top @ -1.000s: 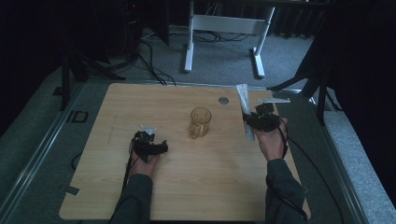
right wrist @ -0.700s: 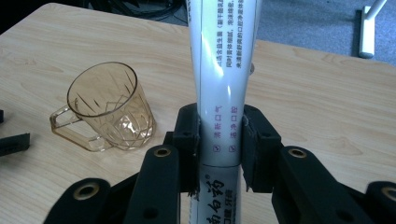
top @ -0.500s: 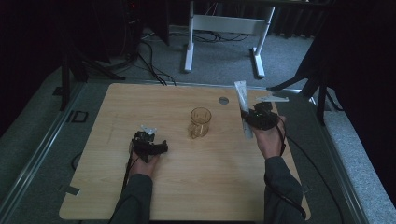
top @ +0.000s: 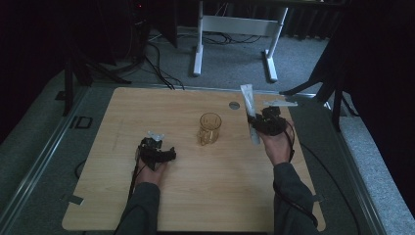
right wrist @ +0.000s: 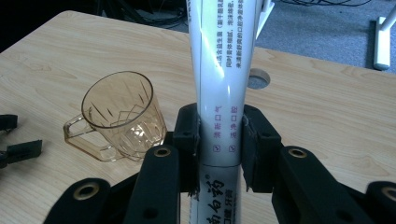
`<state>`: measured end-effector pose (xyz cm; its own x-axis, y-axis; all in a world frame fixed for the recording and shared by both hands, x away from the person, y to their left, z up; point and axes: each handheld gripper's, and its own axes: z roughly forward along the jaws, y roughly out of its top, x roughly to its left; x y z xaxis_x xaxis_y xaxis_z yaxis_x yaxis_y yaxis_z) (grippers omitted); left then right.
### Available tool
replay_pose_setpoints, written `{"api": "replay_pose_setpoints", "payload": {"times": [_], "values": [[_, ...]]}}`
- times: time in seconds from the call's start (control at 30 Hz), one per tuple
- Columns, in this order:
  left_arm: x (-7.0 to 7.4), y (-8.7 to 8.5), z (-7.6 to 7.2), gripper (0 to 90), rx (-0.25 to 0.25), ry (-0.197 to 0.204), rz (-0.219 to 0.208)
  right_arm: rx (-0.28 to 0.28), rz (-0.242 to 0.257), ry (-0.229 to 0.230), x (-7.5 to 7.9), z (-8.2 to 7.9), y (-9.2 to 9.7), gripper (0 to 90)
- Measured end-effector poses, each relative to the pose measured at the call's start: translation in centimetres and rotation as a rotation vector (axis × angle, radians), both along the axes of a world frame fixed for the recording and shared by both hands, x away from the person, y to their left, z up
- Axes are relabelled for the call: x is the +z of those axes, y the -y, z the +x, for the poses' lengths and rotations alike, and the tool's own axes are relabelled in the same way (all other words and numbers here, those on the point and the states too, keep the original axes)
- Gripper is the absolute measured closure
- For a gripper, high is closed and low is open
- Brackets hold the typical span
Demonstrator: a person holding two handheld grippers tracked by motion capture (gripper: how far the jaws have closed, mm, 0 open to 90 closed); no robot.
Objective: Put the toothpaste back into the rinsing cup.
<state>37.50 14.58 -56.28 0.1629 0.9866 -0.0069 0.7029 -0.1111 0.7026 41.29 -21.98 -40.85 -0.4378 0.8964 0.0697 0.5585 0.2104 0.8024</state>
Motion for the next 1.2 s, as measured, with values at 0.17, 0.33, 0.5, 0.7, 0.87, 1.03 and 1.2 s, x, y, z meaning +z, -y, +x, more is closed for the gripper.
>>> {"api": "replay_pose_setpoints", "payload": {"times": [0.17,0.33,0.5,0.7,0.87,1.03,1.2], "values": [[0.0,0.0,0.0,12.5,0.0,0.0,0.0,0.009,0.003,0.007,-0.2,0.1,-0.5,70.7],[0.0,0.0,0.0,12.5,0.0,0.0,0.0,0.027,-0.007,0.017,-0.2,0.2,-1.0,70.7],[0.0,0.0,0.0,12.5,0.0,0.0,0.001,0.045,-0.004,0.025,-0.2,0.3,-1.5,70.7],[0.0,0.0,0.0,12.5,0.0,0.0,0.001,0.06,0.003,0.03,-0.2,0.5,-1.8,70.7],[0.0,0.0,0.0,12.5,0.0,0.0,0.0,0.092,0.014,0.042,-0.1,0.6,-2.1,70.7],[0.0,0.0,0.0,12.5,0.0,0.0,0.0,0.111,0.015,0.047,0.2,0.6,-2.5,70.6],[0.0,0.0,0.0,12.5,0.0,-0.001,0.0,0.124,0.022,0.053,0.6,0.9,-2.9,70.5]]}}
